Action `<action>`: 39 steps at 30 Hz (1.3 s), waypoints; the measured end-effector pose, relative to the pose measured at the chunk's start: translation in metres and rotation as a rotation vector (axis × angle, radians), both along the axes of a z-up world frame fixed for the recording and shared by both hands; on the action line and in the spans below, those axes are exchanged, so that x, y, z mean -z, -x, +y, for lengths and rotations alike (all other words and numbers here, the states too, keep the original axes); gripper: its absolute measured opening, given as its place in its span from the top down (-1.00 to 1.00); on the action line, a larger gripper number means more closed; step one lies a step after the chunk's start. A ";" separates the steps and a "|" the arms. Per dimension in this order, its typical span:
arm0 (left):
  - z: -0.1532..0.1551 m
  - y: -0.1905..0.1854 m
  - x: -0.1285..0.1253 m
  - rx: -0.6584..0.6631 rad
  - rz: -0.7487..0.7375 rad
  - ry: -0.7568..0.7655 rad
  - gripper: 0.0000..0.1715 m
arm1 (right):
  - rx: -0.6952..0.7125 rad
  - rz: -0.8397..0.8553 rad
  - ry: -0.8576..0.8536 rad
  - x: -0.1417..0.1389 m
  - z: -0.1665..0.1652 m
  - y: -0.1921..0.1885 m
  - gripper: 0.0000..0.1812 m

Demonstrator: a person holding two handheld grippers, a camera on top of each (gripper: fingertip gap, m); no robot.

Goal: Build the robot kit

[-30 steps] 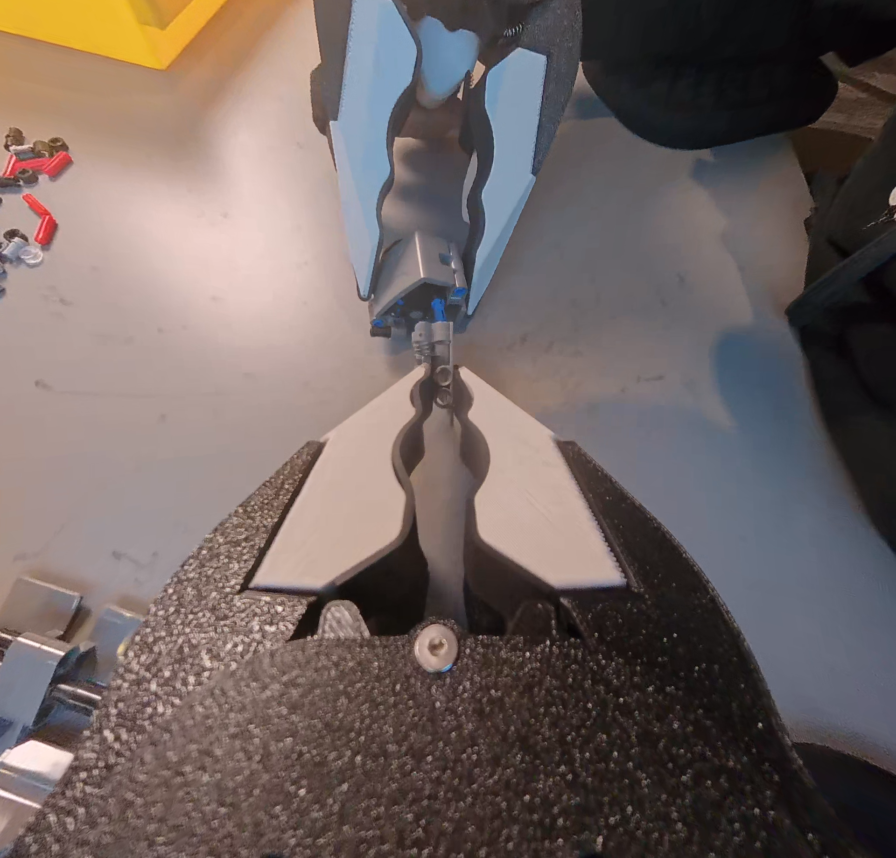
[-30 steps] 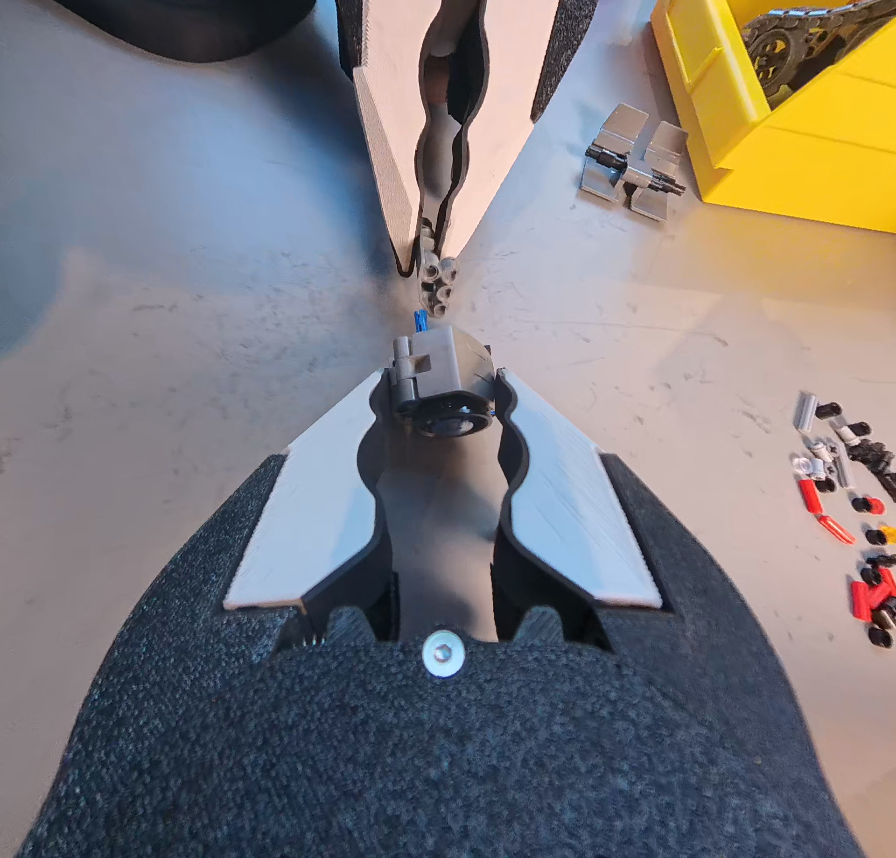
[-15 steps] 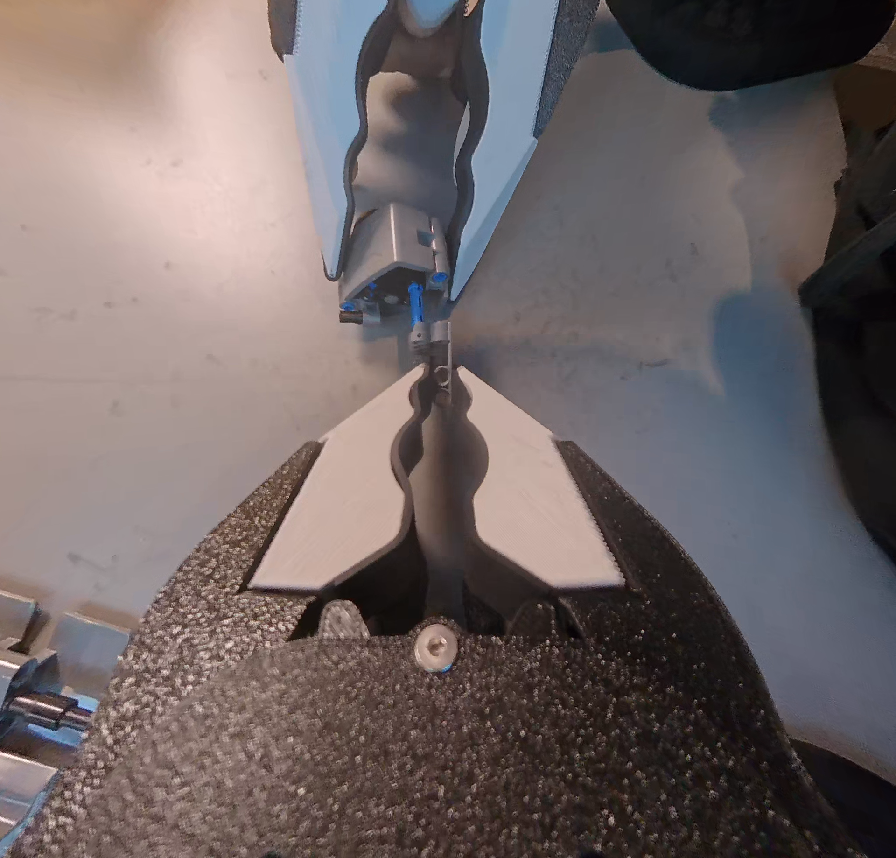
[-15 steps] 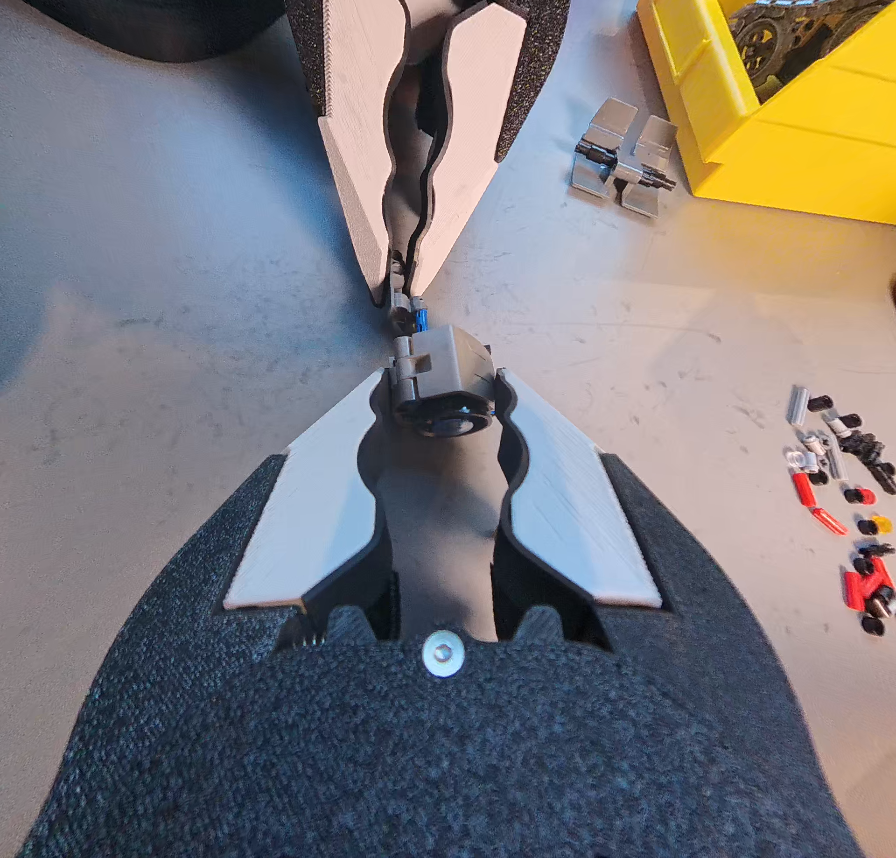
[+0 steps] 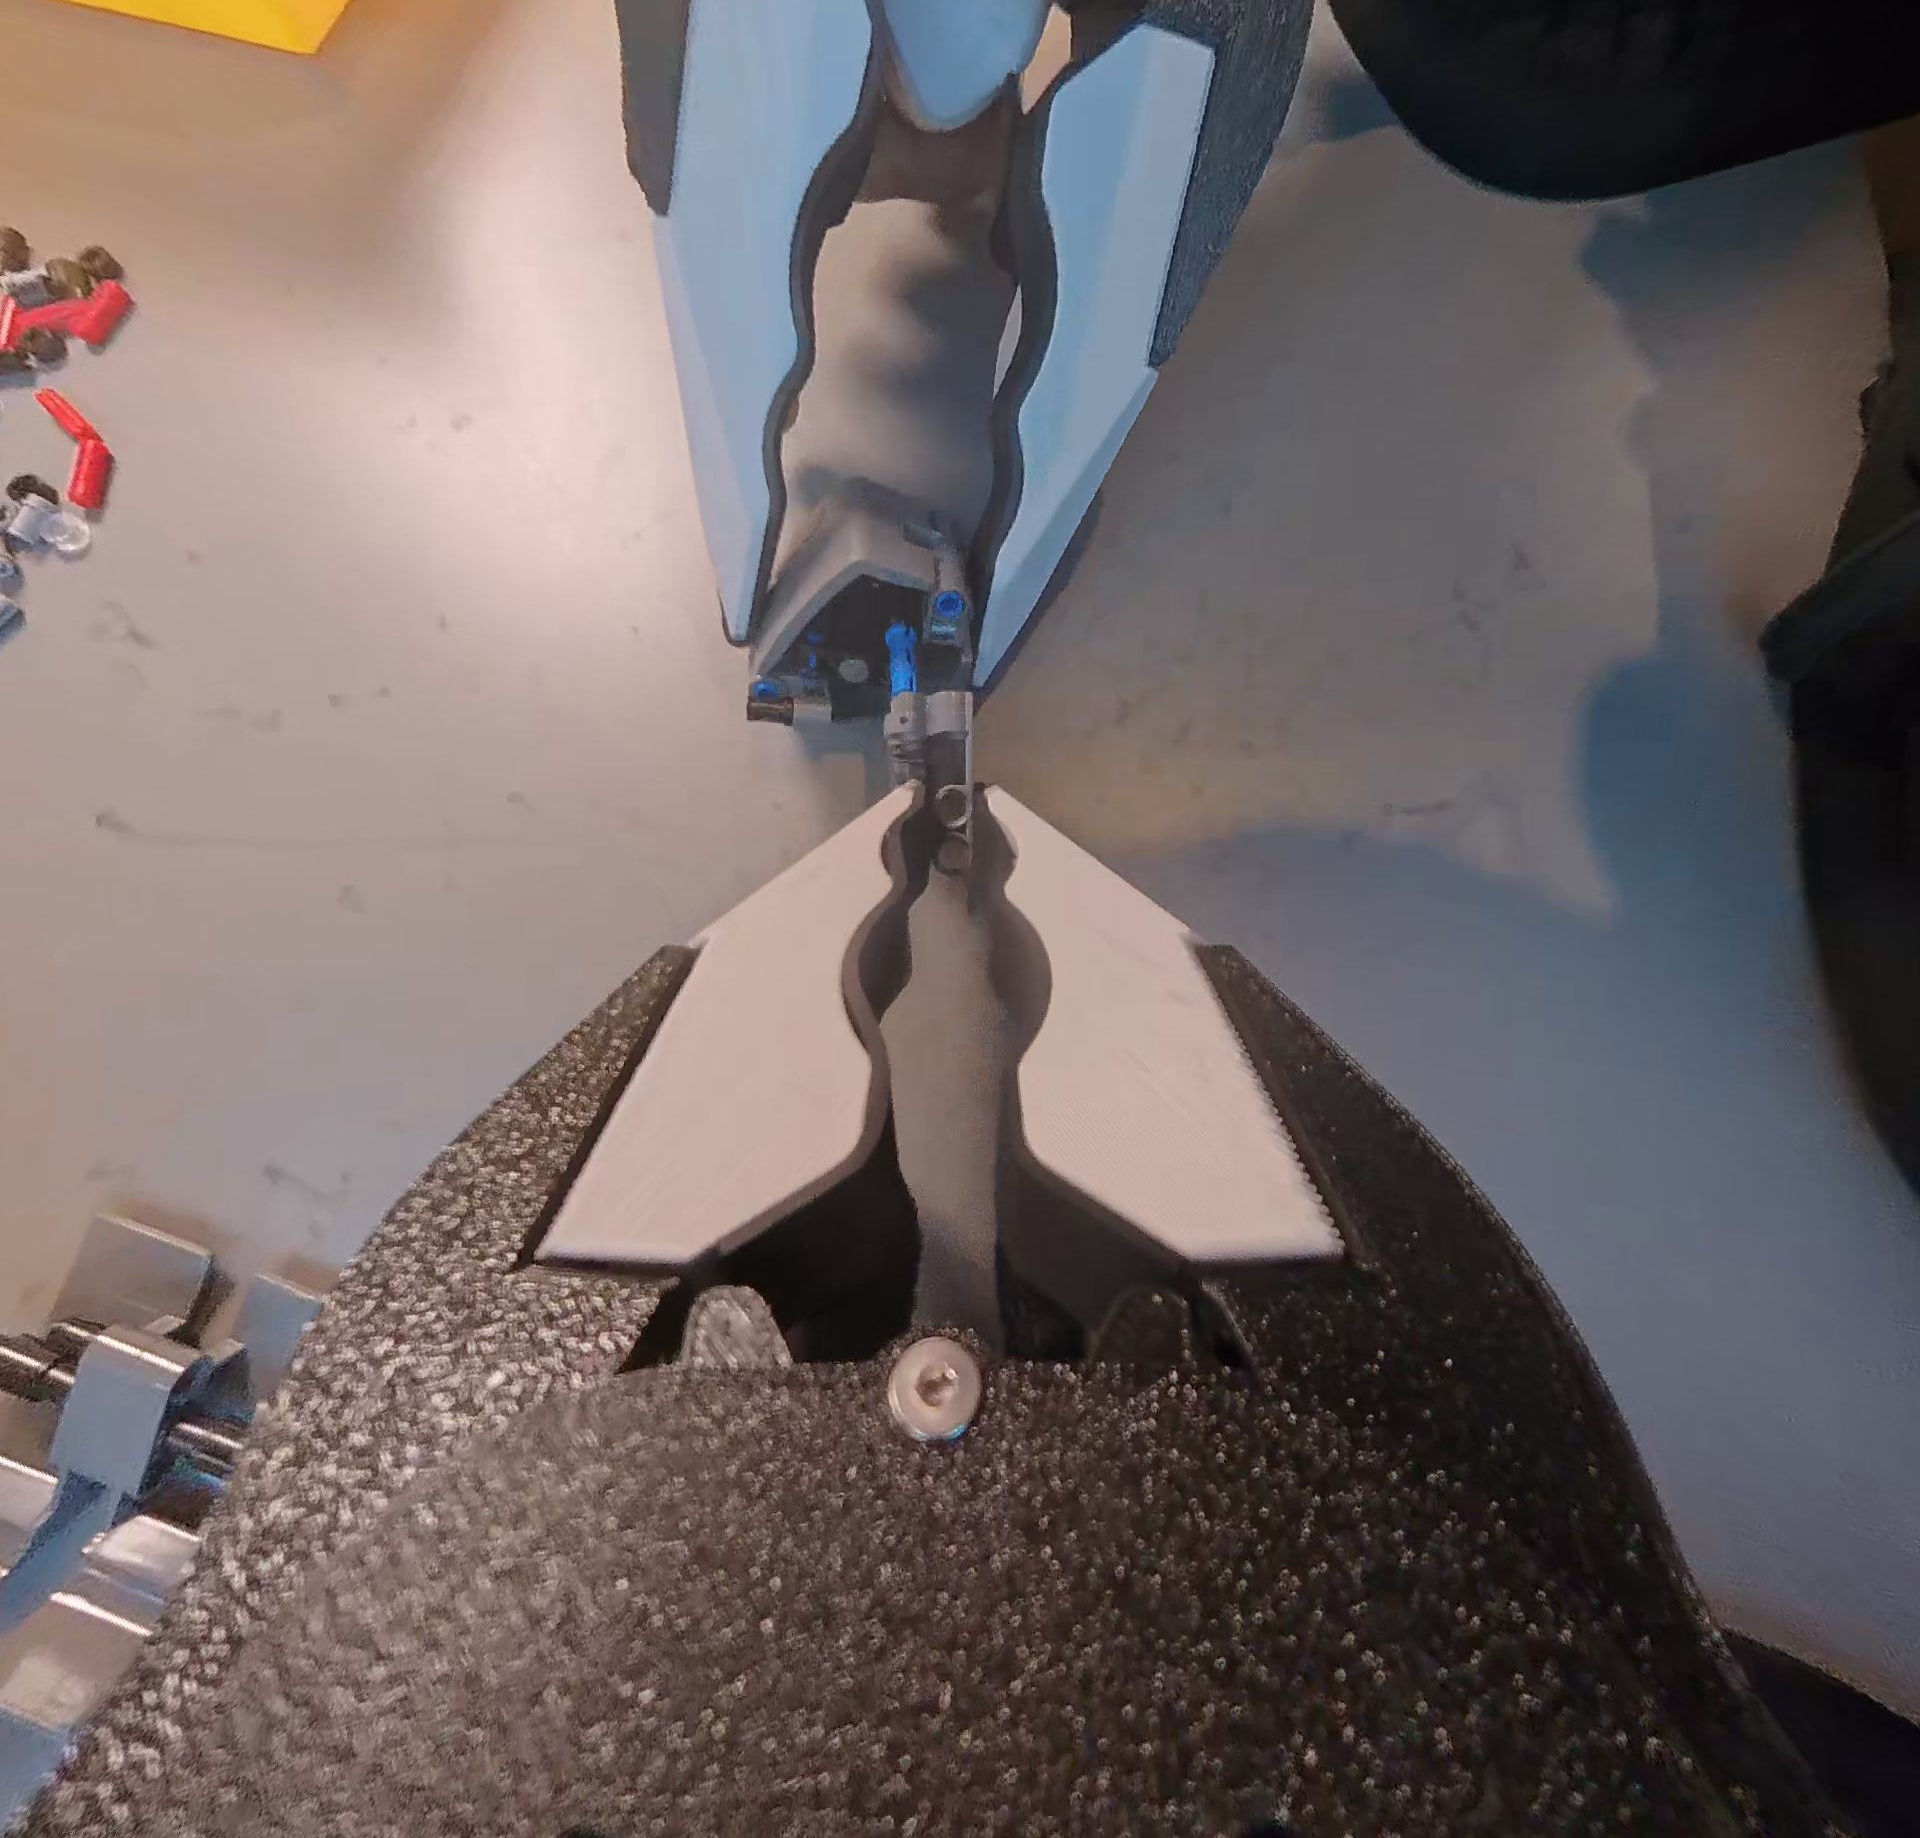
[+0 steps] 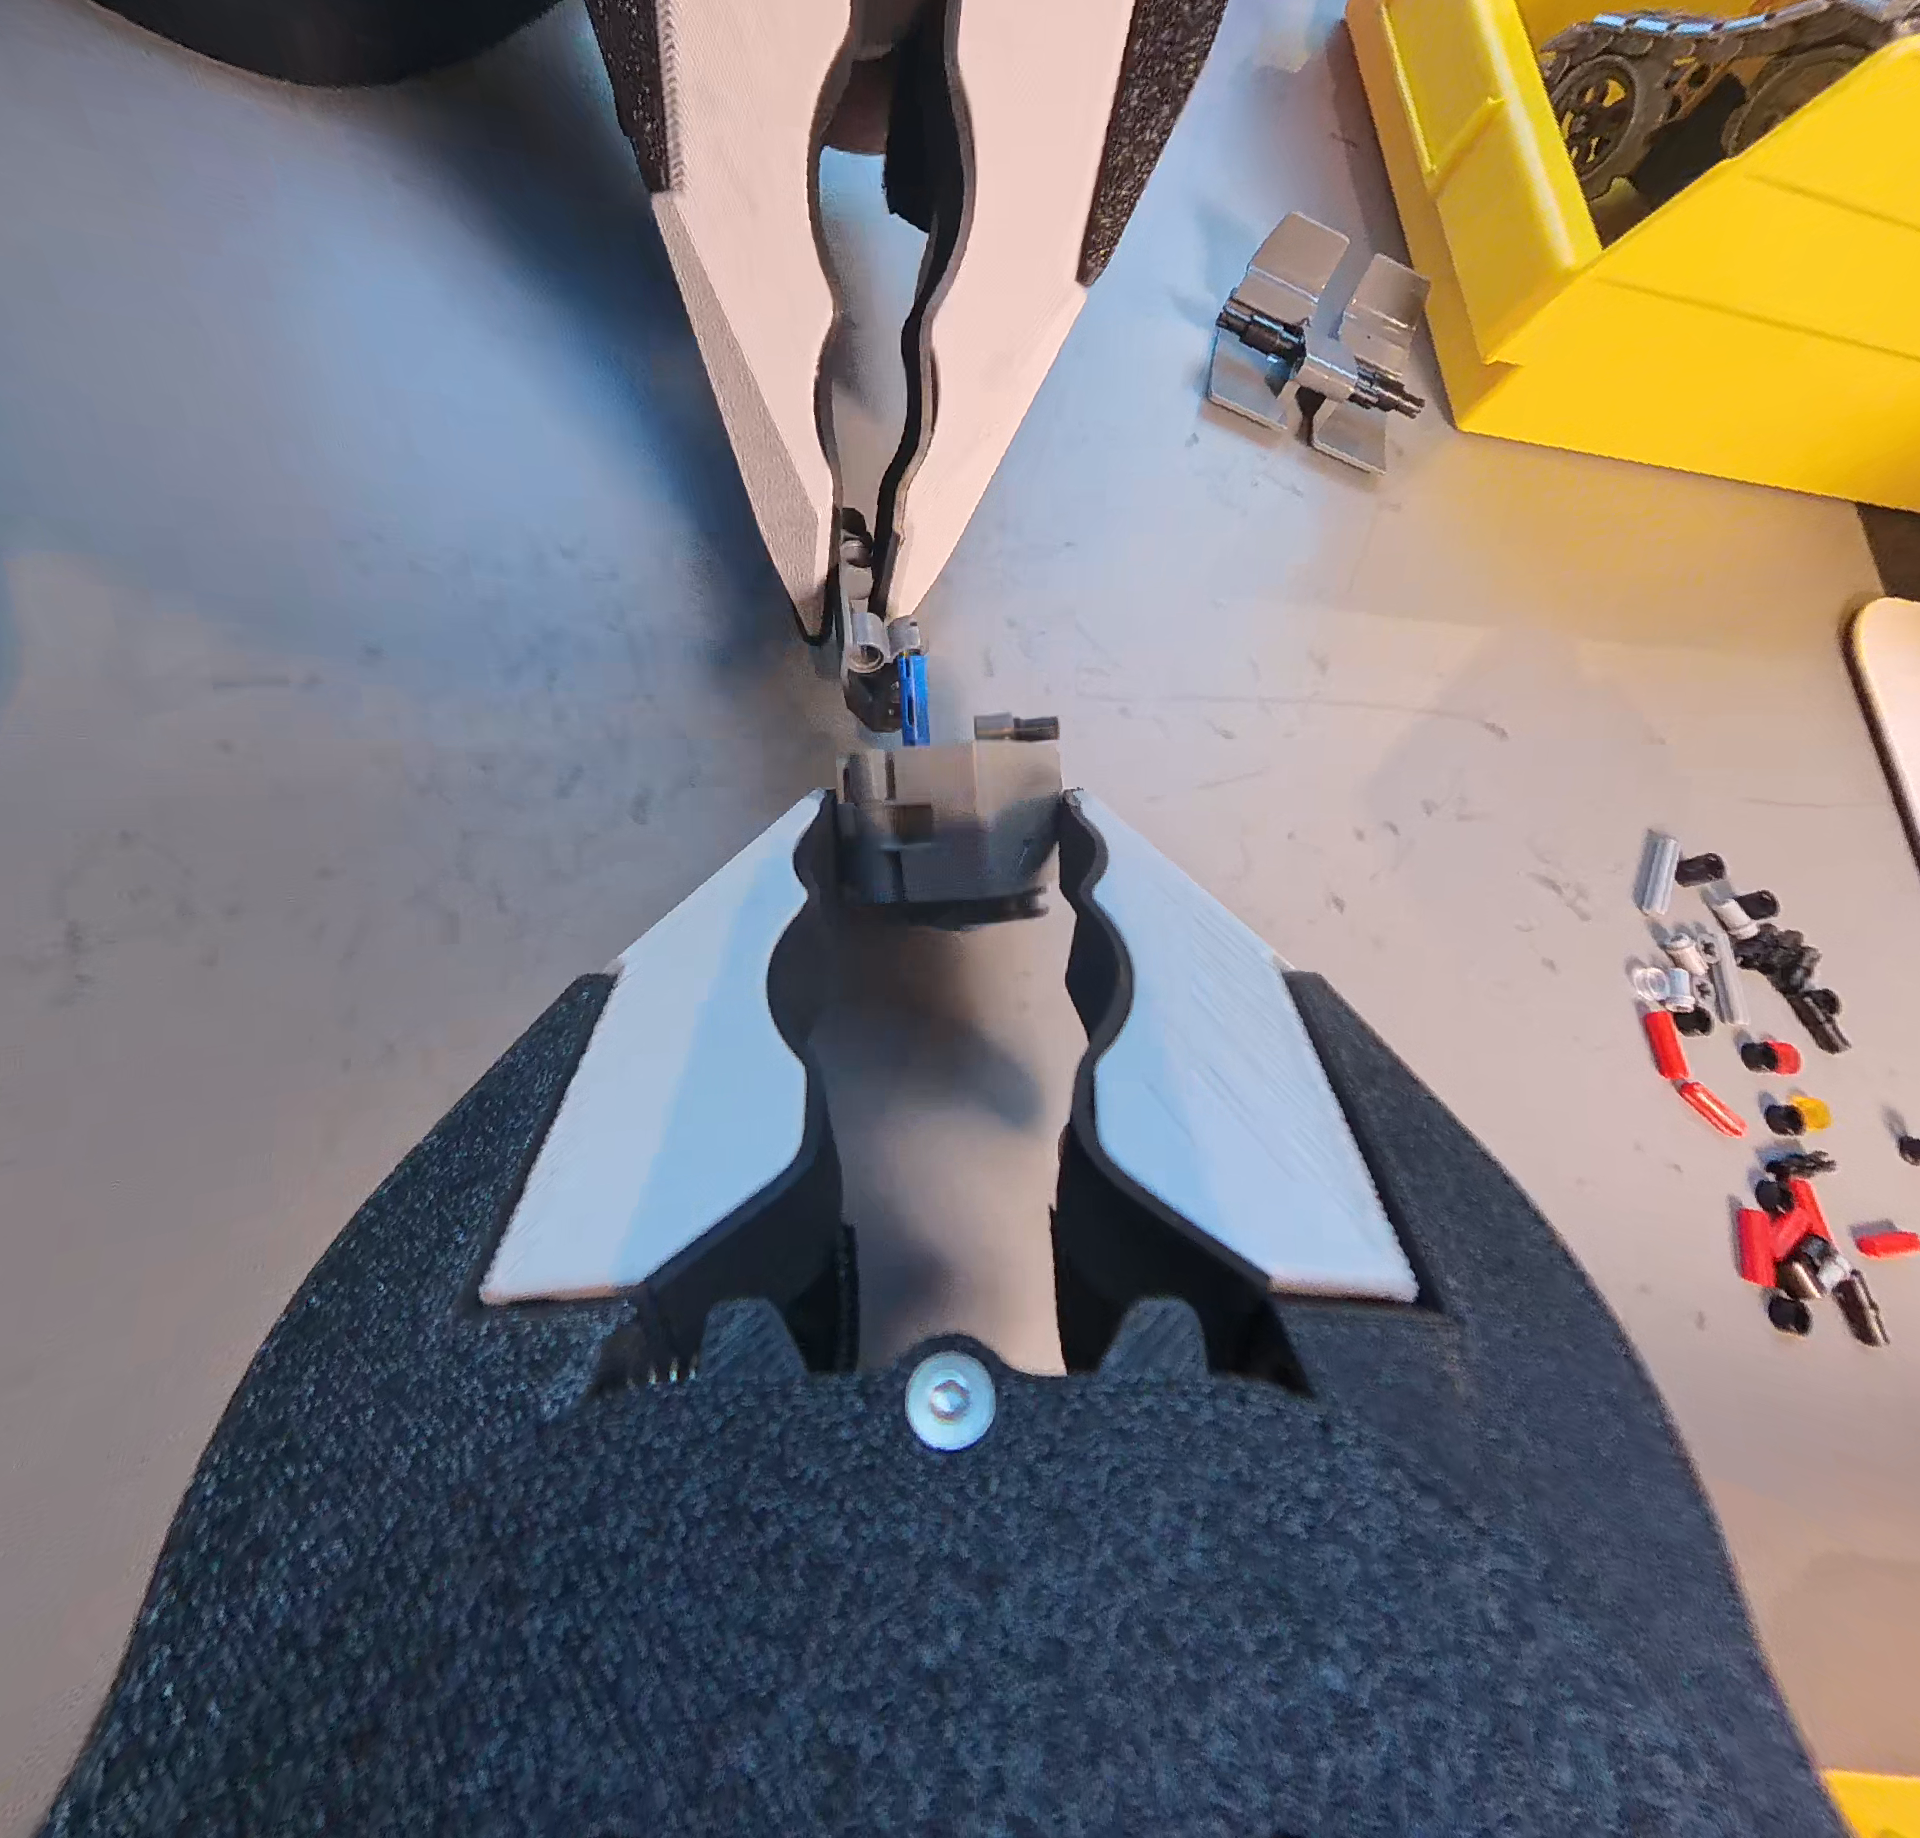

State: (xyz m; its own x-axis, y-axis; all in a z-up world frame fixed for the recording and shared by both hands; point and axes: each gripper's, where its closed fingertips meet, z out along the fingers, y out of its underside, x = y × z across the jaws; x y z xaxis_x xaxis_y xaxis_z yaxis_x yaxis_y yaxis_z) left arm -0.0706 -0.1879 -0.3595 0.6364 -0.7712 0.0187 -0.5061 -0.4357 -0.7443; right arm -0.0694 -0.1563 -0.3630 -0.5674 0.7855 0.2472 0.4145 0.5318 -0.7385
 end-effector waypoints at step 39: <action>-0.012 0.012 -0.001 -0.012 0.269 0.048 0.93 | 0.148 -0.246 -0.215 0.000 -0.015 0.013 0.55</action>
